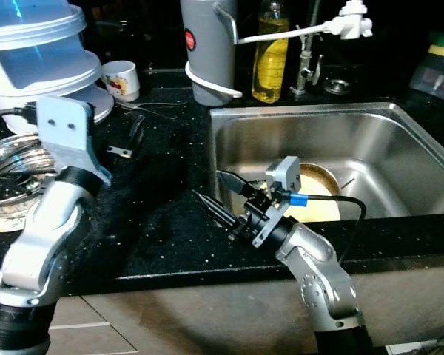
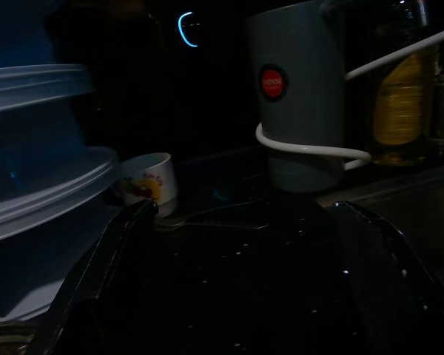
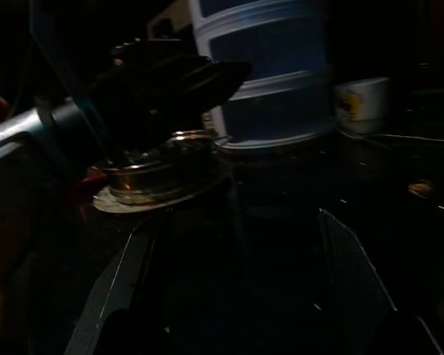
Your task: Kitchen organization
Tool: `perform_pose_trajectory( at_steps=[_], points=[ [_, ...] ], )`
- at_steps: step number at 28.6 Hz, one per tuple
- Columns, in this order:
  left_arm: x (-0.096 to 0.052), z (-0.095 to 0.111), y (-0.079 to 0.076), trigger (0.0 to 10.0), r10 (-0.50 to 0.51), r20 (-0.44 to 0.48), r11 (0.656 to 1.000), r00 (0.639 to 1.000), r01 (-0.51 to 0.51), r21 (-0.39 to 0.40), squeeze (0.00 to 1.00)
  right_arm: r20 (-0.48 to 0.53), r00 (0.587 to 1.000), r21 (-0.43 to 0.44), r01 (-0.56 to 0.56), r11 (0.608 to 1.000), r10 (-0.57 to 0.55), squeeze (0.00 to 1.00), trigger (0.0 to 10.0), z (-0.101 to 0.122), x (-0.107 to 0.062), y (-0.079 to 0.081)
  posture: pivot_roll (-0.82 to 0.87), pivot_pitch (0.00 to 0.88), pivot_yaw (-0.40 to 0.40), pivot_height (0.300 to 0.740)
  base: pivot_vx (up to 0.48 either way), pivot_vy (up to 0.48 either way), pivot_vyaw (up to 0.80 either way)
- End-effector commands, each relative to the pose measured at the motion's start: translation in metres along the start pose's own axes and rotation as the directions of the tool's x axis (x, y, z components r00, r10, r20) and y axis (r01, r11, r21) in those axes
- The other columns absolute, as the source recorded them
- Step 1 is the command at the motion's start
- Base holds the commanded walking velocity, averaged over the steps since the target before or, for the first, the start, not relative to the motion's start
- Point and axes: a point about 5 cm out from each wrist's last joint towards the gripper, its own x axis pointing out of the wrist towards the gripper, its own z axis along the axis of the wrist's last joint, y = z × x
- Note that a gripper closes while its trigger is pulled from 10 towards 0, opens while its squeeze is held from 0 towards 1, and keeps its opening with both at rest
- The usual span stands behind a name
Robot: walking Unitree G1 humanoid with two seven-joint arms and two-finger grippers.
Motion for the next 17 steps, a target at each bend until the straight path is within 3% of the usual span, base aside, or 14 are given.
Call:
perform_pose_trajectory(
  at_steps=[1, 10, 17],
  points=[
    [0.001, 0.002, -0.003, 10.0, -0.017, 0.012, 1.000, 1.000, 0.017, 0.010, 0.00, 0.010, 1.000, 0.018, -0.014, 1.000, 0.014, 0.00, 10.0, 0.000, -0.001, 0.003, 0.04, 0.000, -0.033, 0.740, 0.000, 0.000, 0.79],
    [0.001, -0.001, -0.021, 10.0, -0.124, 0.004, 0.986, 0.992, 0.124, -0.111, 0.00, 0.061, 0.998, 0.047, -0.002, 0.999, -0.001, 0.00, 10.0, 0.004, 0.000, 0.000, 0.04, 0.000, -0.029, 0.740, 0.000, 0.000, 0.79],
    [0.001, -0.004, -0.027, 10.0, -0.156, -0.008, 0.982, 0.988, 0.154, -0.114, 0.00, 0.090, 0.996, 0.062, 0.016, 0.998, -0.022, 0.00, 10.0, 0.007, 0.000, -0.002, 0.04, 0.000, -0.025, 0.740, 0.000, 0.000, 0.78]
  ],
)
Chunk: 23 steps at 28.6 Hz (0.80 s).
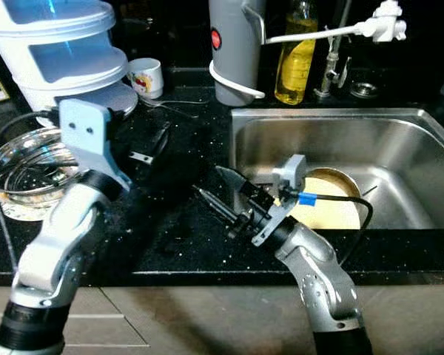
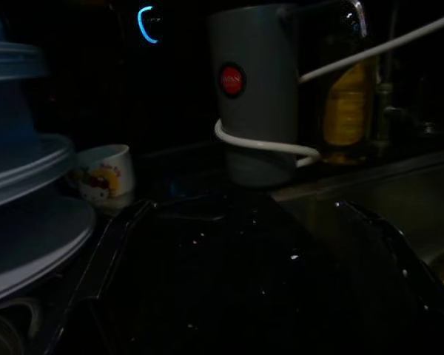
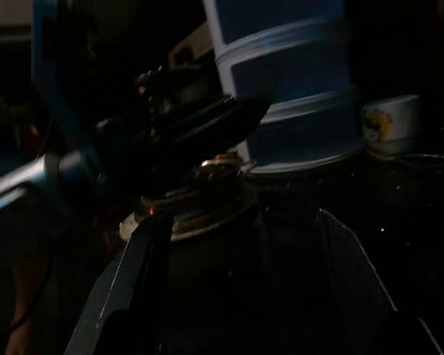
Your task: Kitchen organization
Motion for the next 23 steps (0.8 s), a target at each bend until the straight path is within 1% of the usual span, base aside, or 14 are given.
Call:
perform_pose_trajectory(
  at_steps=[1, 4, 6, 8, 9, 12, 13, 17, 23],
  points=[
    [0.001, -0.003, -0.003, 10.0, -0.027, -0.021, 1.000, 0.999, 0.028, 0.015, 0.00, 0.016, 1.000, 0.012, 0.007, 1.000, -0.007, 0.00, 10.0, 0.002, 0.000, -0.001, 0.04, 0.000, -0.023, 0.740, 0.000, 0.000, 0.77],
    [0.000, -0.006, -0.005, 10.0, -0.047, -0.032, 0.998, 0.998, 0.048, 0.036, 0.00, 0.022, 1.000, 0.015, 0.014, 1.000, -0.014, 0.00, 10.0, 0.002, -0.001, -0.002, 0.04, 0.000, -0.021, 0.740, 0.000, 0.000, 0.77],
    [-0.001, -0.007, -0.008, 10.0, -0.083, -0.037, 0.996, 0.996, 0.084, 0.042, 0.00, 0.027, 0.999, 0.018, 0.017, 1.000, -0.018, 0.00, 10.0, 0.002, -0.001, -0.002, 0.04, 0.000, -0.020, 0.740, 0.000, 0.000, 0.77],
    [-0.002, -0.008, -0.012, 10.0, -0.114, -0.042, 0.993, 0.993, 0.115, 0.033, 0.00, 0.031, 0.999, 0.019, 0.018, 1.000, -0.019, 0.00, 10.0, 0.002, 0.000, -0.002, 0.04, 0.000, -0.020, 0.740, 0.000, 0.000, 0.77],
    [-0.002, -0.008, -0.012, 10.0, -0.114, -0.042, 0.993, 0.993, 0.115, 0.033, 0.00, 0.031, 0.999, 0.019, 0.018, 1.000, -0.019, 0.00, 10.0, 0.002, 0.000, -0.002, 0.04, 0.000, -0.020, 0.740, 0.000, 0.000, 0.77],
    [-0.001, -0.009, -0.015, 10.0, -0.121, -0.052, 0.990, 0.991, 0.124, 0.062, 0.00, 0.036, 0.999, 0.022, 0.020, 1.000, -0.021, 0.00, 10.0, 0.003, 0.000, -0.002, 0.04, 0.000, -0.016, 0.740, 0.000, -0.480, 0.77],
    [-0.001, -0.009, -0.015, 10.0, -0.117, -0.054, 0.991, 0.992, 0.120, 0.064, 0.00, 0.038, 0.999, 0.023, 0.021, 1.000, -0.021, 0.00, 10.0, 0.003, 0.000, -0.002, 0.04, 0.000, -0.016, 0.740, 0.000, 0.000, 0.77],
    [0.001, -0.009, -0.017, 10.0, -0.119, -0.047, 0.992, 0.992, 0.121, 0.037, 0.00, 0.041, 0.999, 0.024, 0.025, 0.999, -0.026, 0.00, 10.0, 0.003, 0.000, -0.002, 0.04, 0.000, -0.018, 0.740, 0.000, 0.000, 0.75],
    [0.002, -0.007, -0.018, 10.0, -0.121, -0.035, 0.992, 0.992, 0.122, 0.019, 0.00, 0.021, 0.997, 0.025, 0.068, 0.997, -0.068, 0.00, 10.0, 0.002, 0.002, -0.006, 0.04, 0.000, -0.018, 0.740, 0.000, 0.000, 0.00]
  ],
)
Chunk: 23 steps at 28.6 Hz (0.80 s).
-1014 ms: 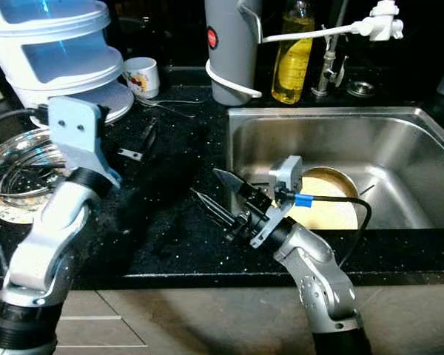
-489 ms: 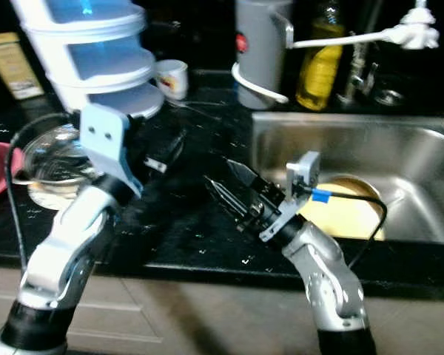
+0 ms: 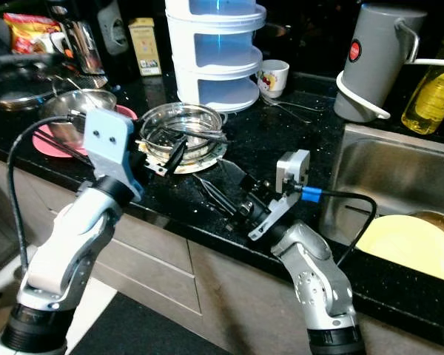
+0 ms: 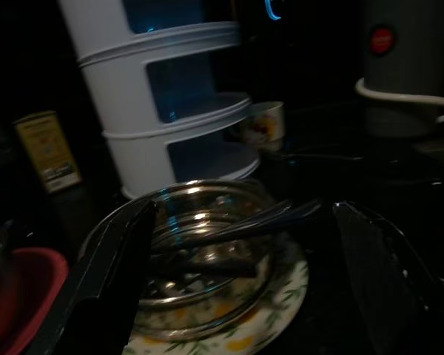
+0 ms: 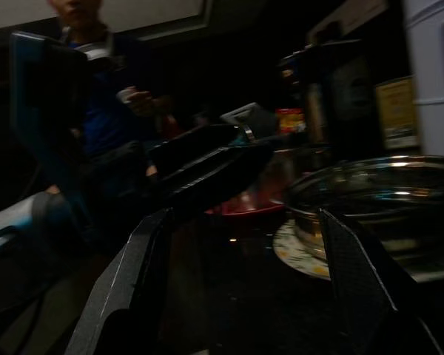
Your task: Kitchen organization
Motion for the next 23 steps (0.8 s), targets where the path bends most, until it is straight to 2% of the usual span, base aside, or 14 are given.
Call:
perform_pose_trajectory(
  at_steps=[1, 9, 11, 14, 16, 17, 23],
  points=[
    [0.002, -0.001, -0.003, 10.0, -0.016, -0.007, 1.000, 1.000, 0.016, -0.008, 0.00, -0.012, 1.000, 0.010, 0.027, 1.000, -0.027, 0.00, 10.0, -0.002, -0.002, -0.004, 0.04, 0.000, -0.018, 0.740, 0.000, 0.000, 0.00],
    [0.002, 0.001, -0.001, 10.0, -0.010, 0.006, 0.999, 1.000, 0.010, -0.035, 0.00, -0.030, 0.996, -0.015, 0.089, 0.996, -0.089, 0.00, 10.0, -0.002, 0.000, -0.012, 0.04, 0.000, -0.020, 0.740, 0.000, 0.000, 0.00],
    [0.002, -0.001, 0.005, 10.0, 0.012, 0.001, 0.999, 1.000, -0.012, -0.030, 0.00, -0.044, 0.993, -0.023, 0.108, 0.994, -0.109, 0.00, 10.0, -0.002, 0.000, -0.014, 0.04, 0.000, -0.020, 0.740, 0.000, 0.000, 0.00],
    [0.001, -0.007, 0.026, 10.0, 0.073, -0.014, 0.997, 0.997, -0.072, 0.015, 0.00, -0.051, 0.991, -0.032, 0.120, 0.992, -0.122, 0.00, 10.0, -0.001, 0.000, -0.016, 0.03, 0.000, -0.023, 0.740, 0.000, 0.000, 0.00],
    [0.003, -0.010, 0.034, 10.0, 0.071, -0.019, 0.996, 0.997, -0.069, 0.058, 0.00, -0.051, 0.991, -0.035, 0.124, 0.992, -0.126, 0.00, 10.0, 0.000, -0.001, -0.017, 0.03, 0.000, -0.024, 0.740, 0.000, 0.000, 0.00],
    [0.007, -0.012, 0.034, 10.0, 0.026, -0.020, 0.993, 0.999, -0.024, 0.114, 0.00, -0.050, 0.990, -0.038, 0.127, 0.991, -0.129, 0.00, 10.0, 0.001, -0.001, -0.017, 0.03, 0.000, -0.022, 0.740, 0.000, 0.000, 0.00],
    [0.016, -0.016, 0.027, 10.0, -0.054, -0.024, 0.986, 0.998, 0.058, 0.158, 0.00, -0.047, 0.990, -0.041, 0.132, 0.990, -0.134, 0.00, 10.0, 0.002, -0.002, -0.018, 0.01, 0.000, -0.017, 0.740, 0.000, 0.000, 0.00]
  ],
)
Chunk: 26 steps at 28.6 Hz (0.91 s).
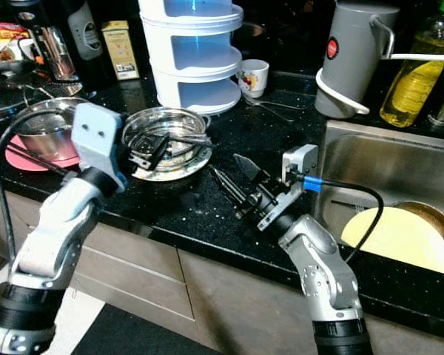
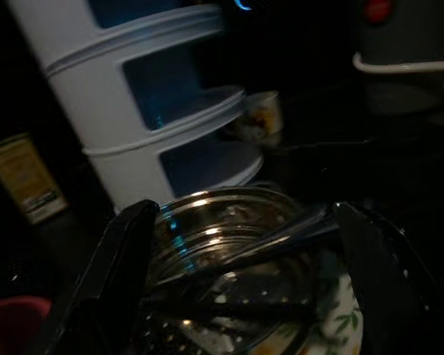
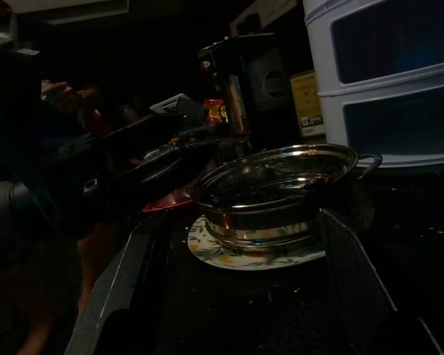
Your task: Kitchen organization
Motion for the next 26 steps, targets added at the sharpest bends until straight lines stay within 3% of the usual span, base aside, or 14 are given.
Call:
perform_pose_trajectory(
  at_steps=[1, 2, 5, 8, 10, 13, 15, 22, 26],
  points=[
    [0.005, -0.005, -0.005, 10.0, -0.059, -0.008, 0.998, 0.998, 0.059, 0.022, 0.00, -0.012, 1.000, 0.001, 0.016, 1.000, -0.016, 0.00, 10.0, -0.001, -0.001, -0.002, 0.00, 0.000, -0.012, 0.740, 0.000, 0.000, 0.00],
    [0.005, -0.005, -0.005, 10.0, -0.059, -0.008, 0.998, 0.998, 0.059, 0.022, 0.00, -0.012, 1.000, 0.001, 0.016, 1.000, -0.016, 0.00, 10.0, -0.001, -0.001, -0.002, 0.00, 0.000, -0.012, 0.740, 0.000, 0.000, 0.00],
    [0.010, -0.013, -0.022, 10.0, -0.213, -0.032, 0.971, 0.977, 0.215, 0.103, 0.00, -0.010, 1.000, -0.008, 0.027, 1.000, -0.027, 0.00, 10.0, 0.003, -0.004, -0.003, -0.01, 0.000, -0.008, 0.740, 0.000, 0.000, 0.00],
    [0.010, -0.016, -0.026, 10.0, -0.244, -0.044, 0.958, 0.969, 0.248, 0.142, 0.00, -0.011, 1.000, -0.011, 0.029, 1.000, -0.030, 0.00, 10.0, 0.003, -0.005, -0.004, -0.01, 0.000, -0.008, 0.740, 0.000, 0.000, 0.00],
    [0.010, -0.019, -0.032, 10.0, -0.303, -0.076, 0.920, 0.950, 0.312, 0.237, 0.00, -0.011, 1.000, -0.011, 0.029, 1.000, -0.029, 0.00, 10.0, 0.004, -0.007, -0.004, -0.02, 0.000, -0.002, 0.740, 0.000, 0.000, 0.00],
    [0.010, -0.020, -0.034, 10.0, -0.325, -0.087, 0.902, 0.942, 0.336, 0.271, 0.00, -0.012, 1.000, -0.008, 0.025, 1.000, -0.025, 0.00, 10.0, 0.004, -0.007, -0.003, -0.02, 0.000, -0.002, 0.740, 0.000, 0.000, 0.00],
    [0.009, -0.021, -0.040, 10.0, -0.387, -0.115, 0.844, 0.915, 0.401, 0.356, 0.00, -0.013, 0.999, 0.012, -0.033, 0.999, 0.033, 0.00, 10.0, 0.004, -0.009, 0.003, -0.02, 0.000, 0.000, 0.740, 0.000, 0.000, 0.00],
    [0.006, -0.021, -0.046, 10.0, -0.438, -0.130, 0.798, 0.890, 0.451, 0.399, 0.00, -0.072, 0.991, -0.002, -0.116, 0.993, 0.116, 0.00, 10.0, -0.001, -0.015, 0.011, -0.01, 0.000, -0.006, 0.740, 0.000, 0.000, 0.00],
    [0.003, -0.018, -0.044, 10.0, -0.438, -0.145, 0.778, 0.887, 0.454, 0.435, 0.00, -0.120, 0.991, -0.051, -0.072, 0.996, 0.066, 0.00, 10.0, -0.008, -0.015, 0.004, -0.01, 0.000, -0.004, 0.740, 0.000, 0.000, 0.00]
  ],
)
